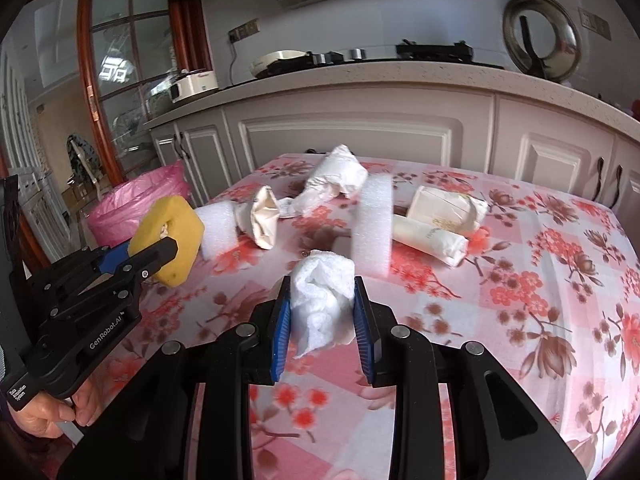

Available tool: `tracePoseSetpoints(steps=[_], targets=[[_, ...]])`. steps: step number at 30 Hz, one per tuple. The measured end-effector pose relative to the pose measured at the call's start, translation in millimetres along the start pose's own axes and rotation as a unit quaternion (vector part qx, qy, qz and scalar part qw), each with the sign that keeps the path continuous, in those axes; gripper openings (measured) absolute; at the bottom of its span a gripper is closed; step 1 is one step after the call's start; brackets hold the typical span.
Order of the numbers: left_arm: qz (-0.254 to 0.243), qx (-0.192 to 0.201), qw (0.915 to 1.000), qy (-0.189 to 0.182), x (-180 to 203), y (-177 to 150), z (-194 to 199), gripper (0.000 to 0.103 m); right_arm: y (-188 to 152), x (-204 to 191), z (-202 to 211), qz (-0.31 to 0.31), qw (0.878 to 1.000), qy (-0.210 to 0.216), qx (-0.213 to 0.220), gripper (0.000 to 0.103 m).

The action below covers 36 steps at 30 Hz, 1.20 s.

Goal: Collect trash
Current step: 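Lift the tissue wad and yellow sponge off the table with both tools, then carry the sponge and tissue wad over the bin and open both tools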

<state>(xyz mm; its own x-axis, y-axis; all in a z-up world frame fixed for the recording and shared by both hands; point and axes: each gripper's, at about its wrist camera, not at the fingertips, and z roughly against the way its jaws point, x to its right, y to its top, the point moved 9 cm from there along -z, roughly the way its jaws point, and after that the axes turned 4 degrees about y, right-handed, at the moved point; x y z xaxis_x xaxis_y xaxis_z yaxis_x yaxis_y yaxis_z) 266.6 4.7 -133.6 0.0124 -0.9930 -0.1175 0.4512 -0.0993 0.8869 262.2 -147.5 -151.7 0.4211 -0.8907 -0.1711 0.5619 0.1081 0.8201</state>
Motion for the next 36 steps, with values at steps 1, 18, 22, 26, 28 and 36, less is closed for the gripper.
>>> tracePoseSetpoints(steps=[1,18,22,26,28,36], targets=[[0.000,0.004,1.0000,0.004,-5,1,3,0.024,0,-5,-1,0.005,1.000,0.003,-0.002,0.029],[0.051,-0.008,0.9982,0.032,-82,-21,12,0.024,4,-58,-27,0.042,0.998,0.041,-0.025,0.029],[0.053,-0.013,0.9976,0.042,-92,-24,11,0.024,10,-66,-34,0.045,0.997,0.053,-0.026,0.029],[0.057,-0.010,0.9966,0.059,-106,-20,12,0.024,22,-80,-47,0.053,0.996,0.070,-0.024,0.029],[0.060,-0.010,0.9959,0.067,-115,-19,11,0.024,29,-90,-55,0.064,0.995,0.076,-0.023,0.029],[0.064,-0.013,0.9916,0.111,-174,-6,7,0.024,64,-144,-91,0.103,0.988,0.117,-0.017,0.029]])
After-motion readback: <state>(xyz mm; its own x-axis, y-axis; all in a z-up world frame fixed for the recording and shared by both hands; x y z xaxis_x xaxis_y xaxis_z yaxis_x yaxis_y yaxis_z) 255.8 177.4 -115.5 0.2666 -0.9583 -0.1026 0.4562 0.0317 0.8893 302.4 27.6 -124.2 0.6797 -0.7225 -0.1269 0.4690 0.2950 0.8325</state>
